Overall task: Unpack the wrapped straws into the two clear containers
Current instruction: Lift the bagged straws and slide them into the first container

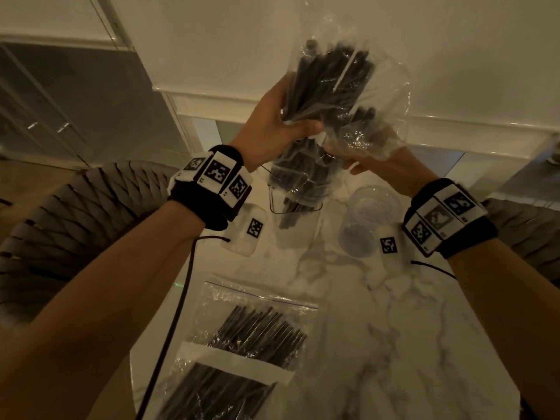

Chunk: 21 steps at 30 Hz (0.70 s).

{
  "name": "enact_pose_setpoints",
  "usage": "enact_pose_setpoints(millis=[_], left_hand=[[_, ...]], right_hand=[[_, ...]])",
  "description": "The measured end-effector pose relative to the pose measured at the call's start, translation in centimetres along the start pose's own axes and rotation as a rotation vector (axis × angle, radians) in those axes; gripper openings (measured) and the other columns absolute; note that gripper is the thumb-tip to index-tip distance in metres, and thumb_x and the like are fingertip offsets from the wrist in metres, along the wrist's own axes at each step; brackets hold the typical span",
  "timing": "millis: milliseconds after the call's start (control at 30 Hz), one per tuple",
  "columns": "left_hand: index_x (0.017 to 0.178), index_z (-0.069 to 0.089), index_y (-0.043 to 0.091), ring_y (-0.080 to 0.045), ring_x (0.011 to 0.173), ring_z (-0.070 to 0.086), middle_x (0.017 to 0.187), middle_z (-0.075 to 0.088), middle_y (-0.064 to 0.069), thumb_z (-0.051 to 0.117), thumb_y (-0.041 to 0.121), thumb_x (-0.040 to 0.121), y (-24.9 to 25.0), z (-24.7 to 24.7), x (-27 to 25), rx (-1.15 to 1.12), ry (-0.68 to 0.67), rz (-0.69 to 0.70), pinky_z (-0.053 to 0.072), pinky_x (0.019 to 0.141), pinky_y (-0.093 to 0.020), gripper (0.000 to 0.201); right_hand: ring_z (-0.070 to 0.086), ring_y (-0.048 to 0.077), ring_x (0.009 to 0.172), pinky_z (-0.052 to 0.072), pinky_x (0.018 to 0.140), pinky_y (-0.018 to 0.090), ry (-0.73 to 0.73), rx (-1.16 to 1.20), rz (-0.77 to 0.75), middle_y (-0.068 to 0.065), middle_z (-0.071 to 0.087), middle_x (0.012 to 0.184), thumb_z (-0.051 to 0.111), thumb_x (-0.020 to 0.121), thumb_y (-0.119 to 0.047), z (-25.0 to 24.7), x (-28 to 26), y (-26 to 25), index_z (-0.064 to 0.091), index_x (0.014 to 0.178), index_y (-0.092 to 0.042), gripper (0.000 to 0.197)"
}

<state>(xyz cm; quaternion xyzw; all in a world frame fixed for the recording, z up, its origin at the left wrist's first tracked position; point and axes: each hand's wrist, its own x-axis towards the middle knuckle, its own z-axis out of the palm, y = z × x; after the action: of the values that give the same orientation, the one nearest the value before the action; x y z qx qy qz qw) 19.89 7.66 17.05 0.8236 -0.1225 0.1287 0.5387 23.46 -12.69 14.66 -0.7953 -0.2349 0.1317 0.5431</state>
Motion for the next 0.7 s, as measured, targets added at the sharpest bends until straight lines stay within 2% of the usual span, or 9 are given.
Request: enact_pose_setpoints(millis=[167,233,367,433,500,567,633,667,700], left_hand=[[0.13,0.037,0.01,-0.018,0.115,0.057,0.129,0.054,-0.011,0.068,0.0,0.08,-0.4,1.6,-0.9,-0.164,0.011,-0.098,0.053,0.092,-0.029,0.06],[0.131,0.034,0.009,-0.021,0.116,0.056,0.129,0.052,-0.012,0.067,-0.003,0.078,-0.8,1.9,-1.2,-0.184,0.027,-0.131,0.054,0.091,-0.033,0.064],[0.136,0.026,0.009,-0.012,0.111,0.056,0.136,0.047,-0.009,0.06,-0.004,0.084,-1.5,2.0,-1.5,-0.16,-0.047,-0.224,0.056,0.084,-0.025,0.064],[0.138,0.029,0.01,-0.017,0.117,0.055,0.136,0.05,-0.009,0.06,0.001,0.085,-2.0,1.5,-1.4,-0.064,-0.128,-0.25,0.054,0.092,-0.03,0.062],[0.137,0.036,0.012,-0.02,0.118,0.055,0.131,0.056,-0.007,0.063,0.008,0.085,-2.2,0.7,-1.2,0.069,-0.189,-0.252,0.049,0.099,-0.037,0.059],[0.132,0.046,0.013,-0.021,0.117,0.056,0.126,0.06,-0.006,0.067,0.014,0.083,-2.3,-0.3,-1.0,0.198,-0.182,-0.229,0.045,0.102,-0.039,0.053],[0.127,0.053,0.014,-0.022,0.115,0.056,0.123,0.063,-0.005,0.069,0.017,0.082,-2.5,-1.0,-1.0,0.273,-0.13,-0.208,0.043,0.103,-0.041,0.048],[0.125,0.055,0.014,-0.022,0.115,0.056,0.122,0.063,-0.005,0.07,0.017,0.081,-2.6,-1.1,-1.0,0.279,-0.111,-0.206,0.043,0.104,-0.042,0.047],[0.124,0.055,0.014,-0.022,0.115,0.055,0.122,0.062,-0.005,0.07,0.015,0.081,-2.6,-1.1,-1.1,0.275,-0.095,-0.214,0.042,0.104,-0.043,0.046]], right_hand=[[0.063,0.039,0.083,0.05,0.061,0.034,0.006,-0.049,-0.062,0.025,0.067,0.102,0.068,0.084,-0.022,1.5,-0.4,-1.3,0.064,0.108,-0.004,0.03],[0.064,0.041,0.084,0.051,0.062,0.038,0.018,-0.077,-0.064,0.023,0.069,0.1,0.068,0.084,-0.023,1.7,-0.5,-1.4,0.063,0.109,-0.005,0.031],[0.064,0.029,0.07,0.051,0.059,0.035,0.071,-0.089,-0.029,0.011,0.068,0.086,0.066,0.087,-0.011,1.4,0.0,-0.8,0.057,0.115,-0.004,0.031],[0.065,0.026,0.069,0.053,0.06,0.037,0.092,-0.109,-0.02,0.005,0.066,0.084,0.062,0.086,-0.001,0.9,0.2,-0.5,0.052,0.121,0.001,0.036],[0.065,0.029,0.072,0.054,0.064,0.041,0.085,-0.164,-0.032,0.013,0.067,0.09,0.062,0.085,0.001,0.5,0.2,-0.7,0.053,0.119,0.003,0.036],[0.066,0.018,0.074,0.056,0.068,0.04,0.083,-0.201,-0.007,0.014,0.067,0.099,0.064,0.082,0.004,0.4,0.6,-0.7,0.053,0.12,0.0,0.04],[0.063,-0.006,0.07,0.054,0.069,0.019,0.077,-0.216,0.075,-0.022,0.067,0.09,0.061,0.08,0.009,0.3,1.0,-0.5,0.049,0.12,-0.03,0.057],[0.058,-0.018,0.068,0.052,0.069,0.014,0.072,-0.206,0.115,-0.037,0.063,0.078,0.06,0.081,0.009,0.4,1.0,-0.4,0.039,0.11,-0.046,0.066],[0.054,-0.025,0.065,0.05,0.071,0.016,0.065,-0.206,0.139,-0.049,0.055,0.07,0.06,0.081,0.01,0.6,1.0,-0.2,0.033,0.102,-0.049,0.068]])
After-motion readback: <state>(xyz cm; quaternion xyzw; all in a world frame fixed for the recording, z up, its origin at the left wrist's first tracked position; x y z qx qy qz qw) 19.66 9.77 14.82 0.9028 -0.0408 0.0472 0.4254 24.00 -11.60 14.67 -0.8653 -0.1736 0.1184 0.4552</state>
